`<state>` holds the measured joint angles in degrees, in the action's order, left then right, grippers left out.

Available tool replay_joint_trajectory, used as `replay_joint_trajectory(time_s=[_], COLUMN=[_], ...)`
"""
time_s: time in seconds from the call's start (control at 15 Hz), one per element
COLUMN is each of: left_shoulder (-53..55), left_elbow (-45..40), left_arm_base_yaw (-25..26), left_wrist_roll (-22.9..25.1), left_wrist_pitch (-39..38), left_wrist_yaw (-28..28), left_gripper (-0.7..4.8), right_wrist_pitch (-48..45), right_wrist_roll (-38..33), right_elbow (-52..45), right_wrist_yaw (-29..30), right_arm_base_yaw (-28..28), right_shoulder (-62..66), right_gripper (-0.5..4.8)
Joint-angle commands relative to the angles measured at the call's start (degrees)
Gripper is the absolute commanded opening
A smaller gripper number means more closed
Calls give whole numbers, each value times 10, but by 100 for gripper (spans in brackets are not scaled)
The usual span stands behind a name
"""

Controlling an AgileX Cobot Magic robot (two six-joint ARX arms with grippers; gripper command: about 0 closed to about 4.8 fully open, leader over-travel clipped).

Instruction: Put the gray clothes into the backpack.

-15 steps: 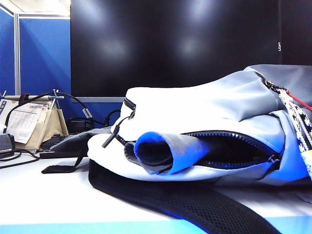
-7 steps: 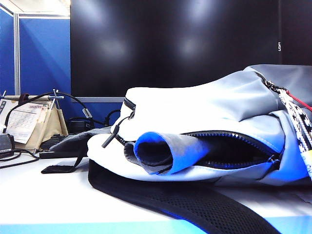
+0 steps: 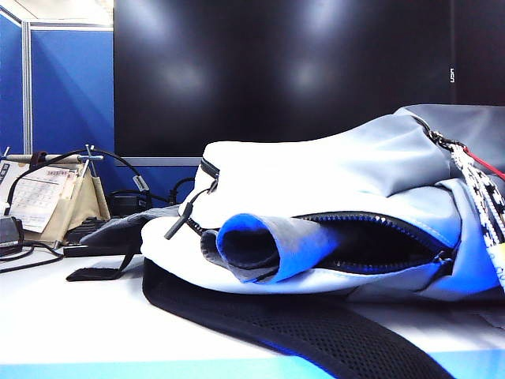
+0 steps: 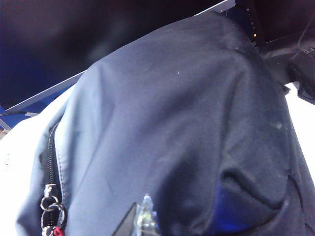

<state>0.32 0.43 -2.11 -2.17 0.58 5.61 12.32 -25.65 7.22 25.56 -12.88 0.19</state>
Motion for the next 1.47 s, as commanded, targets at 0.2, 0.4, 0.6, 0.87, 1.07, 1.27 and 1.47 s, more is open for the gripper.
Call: replay_joint_trajectory(time_s=[0.2, 0.4, 0.6, 0.87, 1.07, 1.27, 1.47], left_shoulder=[-2, -2, -2, -1, -2, -2, -2], left_elbow=[0, 0, 0, 0, 0, 0, 0], left_arm_base_yaw=[25, 25, 25, 24, 24, 24, 24], left_wrist_roll=[2, 2, 0, 0, 1, 1, 1], left_wrist_pitch=[13, 13, 12, 12, 8, 7, 7], left_wrist_yaw=[-9, -9, -4, -4, -3, -3, -2], left_gripper=[-4, -5, -5, -4, -4, -4, -4], right_wrist_pitch=[-10, -10, -10, -10, -10, -7, -6], right_wrist_roll=[2, 1, 1, 1, 2, 2, 30], right_elbow=[2, 2, 2, 2, 2, 2, 2], right_wrist_yaw=[0, 0, 0, 0, 0, 0, -4], right_arm_base_yaw=[0, 0, 0, 0, 0, 1, 0], right_shoulder=[-1, -1, -1, -1, -1, -1, -1], right_gripper=[-8, -8, -8, -8, -8, -8, -8])
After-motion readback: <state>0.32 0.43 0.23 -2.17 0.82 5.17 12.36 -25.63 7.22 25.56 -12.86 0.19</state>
